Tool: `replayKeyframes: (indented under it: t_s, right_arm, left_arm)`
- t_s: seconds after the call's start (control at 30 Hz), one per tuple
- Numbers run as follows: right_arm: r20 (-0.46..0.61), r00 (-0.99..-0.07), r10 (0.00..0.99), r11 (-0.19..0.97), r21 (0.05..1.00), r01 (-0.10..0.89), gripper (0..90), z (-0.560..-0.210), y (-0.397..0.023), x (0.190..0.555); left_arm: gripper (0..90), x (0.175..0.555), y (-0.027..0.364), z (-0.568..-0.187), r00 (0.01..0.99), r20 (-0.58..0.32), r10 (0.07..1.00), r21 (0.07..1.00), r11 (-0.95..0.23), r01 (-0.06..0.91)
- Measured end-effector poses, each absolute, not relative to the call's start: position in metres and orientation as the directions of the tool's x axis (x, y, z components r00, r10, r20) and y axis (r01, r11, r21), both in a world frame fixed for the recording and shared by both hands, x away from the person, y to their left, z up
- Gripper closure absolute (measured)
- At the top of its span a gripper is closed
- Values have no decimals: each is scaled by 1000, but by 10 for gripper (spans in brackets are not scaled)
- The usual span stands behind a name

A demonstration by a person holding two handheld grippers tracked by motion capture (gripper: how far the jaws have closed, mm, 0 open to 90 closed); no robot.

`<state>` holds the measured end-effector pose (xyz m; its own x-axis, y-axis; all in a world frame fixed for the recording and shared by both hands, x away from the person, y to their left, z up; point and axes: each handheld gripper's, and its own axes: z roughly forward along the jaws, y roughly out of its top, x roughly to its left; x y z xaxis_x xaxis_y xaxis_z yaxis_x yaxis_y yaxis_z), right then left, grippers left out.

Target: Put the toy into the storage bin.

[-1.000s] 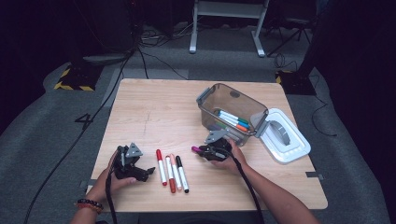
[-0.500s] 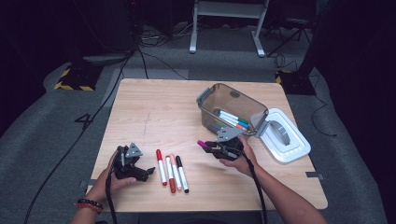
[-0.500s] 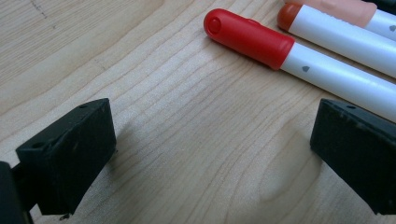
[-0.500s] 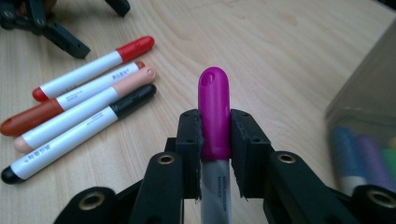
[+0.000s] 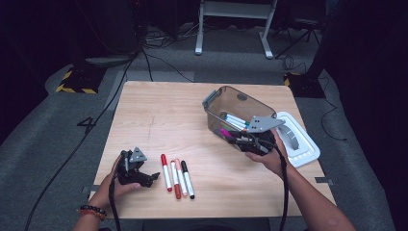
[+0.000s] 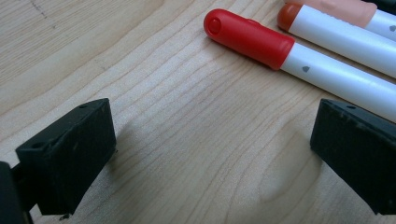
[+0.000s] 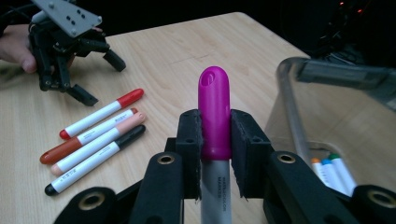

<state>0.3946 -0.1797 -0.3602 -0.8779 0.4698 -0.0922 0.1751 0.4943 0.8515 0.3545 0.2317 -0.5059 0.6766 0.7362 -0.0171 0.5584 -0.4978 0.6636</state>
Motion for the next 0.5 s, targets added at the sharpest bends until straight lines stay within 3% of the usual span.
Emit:
replayKeyframes:
  t_s: [0.5]
  right_arm:
    - [-116,-839,532,495,847,196,752,-325,-190,430]
  left_arm:
    - [4,355,232,-506,678,-18,735,663,-498,558]
